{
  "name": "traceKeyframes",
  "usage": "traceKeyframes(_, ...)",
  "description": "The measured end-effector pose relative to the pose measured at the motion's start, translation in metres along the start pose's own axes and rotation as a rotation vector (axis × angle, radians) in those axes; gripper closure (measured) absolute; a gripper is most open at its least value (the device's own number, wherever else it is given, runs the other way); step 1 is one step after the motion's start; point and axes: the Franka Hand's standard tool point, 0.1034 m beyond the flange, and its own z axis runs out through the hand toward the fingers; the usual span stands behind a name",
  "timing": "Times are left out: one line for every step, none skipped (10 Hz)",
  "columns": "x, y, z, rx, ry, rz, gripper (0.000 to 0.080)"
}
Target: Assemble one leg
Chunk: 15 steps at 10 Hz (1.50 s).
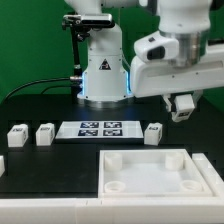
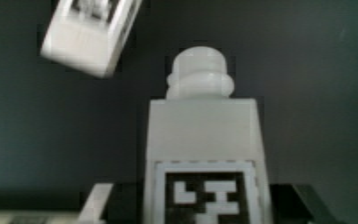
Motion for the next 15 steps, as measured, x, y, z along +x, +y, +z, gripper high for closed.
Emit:
traceKeyframes(0.008, 0.005, -0.007, -0.003, 0.11, -0.01, 0.0512)
traceKeyframes(0.016, 0.012, -0.013, -0.008, 0.151, -0.053, 0.0512)
traceKeyframes(0.026, 0.018, -0.02, -0.009, 0.174, -0.06, 0.0512)
traceKeyframes(0.022, 0.015, -0.017, -0.008, 0.165, -0.054, 0.0512)
traceKeyframes(0.021, 0.014, -0.016, -0.009, 0.163, -0.057, 0.0512)
traceKeyframes(0.021, 0.015, -0.016, -0.009, 0.163, -0.056, 0.0512)
traceKeyframes(0.021, 0.015, -0.015, -0.009, 0.162, -0.056, 0.0512)
traceKeyframes(0.023, 0.016, -0.015, -0.009, 0.162, -0.065, 0.0512)
traceKeyframes(0.038, 0.023, -0.02, -0.007, 0.167, -0.071, 0.0512)
traceKeyframes(0.055, 0.026, -0.026, -0.003, 0.177, -0.062, 0.0512)
traceKeyframes(0.07, 0.028, -0.034, 0.001, 0.188, -0.058, 0.0512)
traceKeyframes(0.083, 0.029, -0.041, 0.002, 0.202, -0.072, 0.0512)
traceKeyframes(0.099, 0.032, -0.045, 0.003, 0.22, -0.083, 0.0512)
traceKeyframes(0.113, 0.034, -0.046, 0.004, 0.232, -0.098, 0.0512)
traceKeyframes(0.123, 0.037, -0.045, 0.003, 0.242, -0.126, 0.0512)
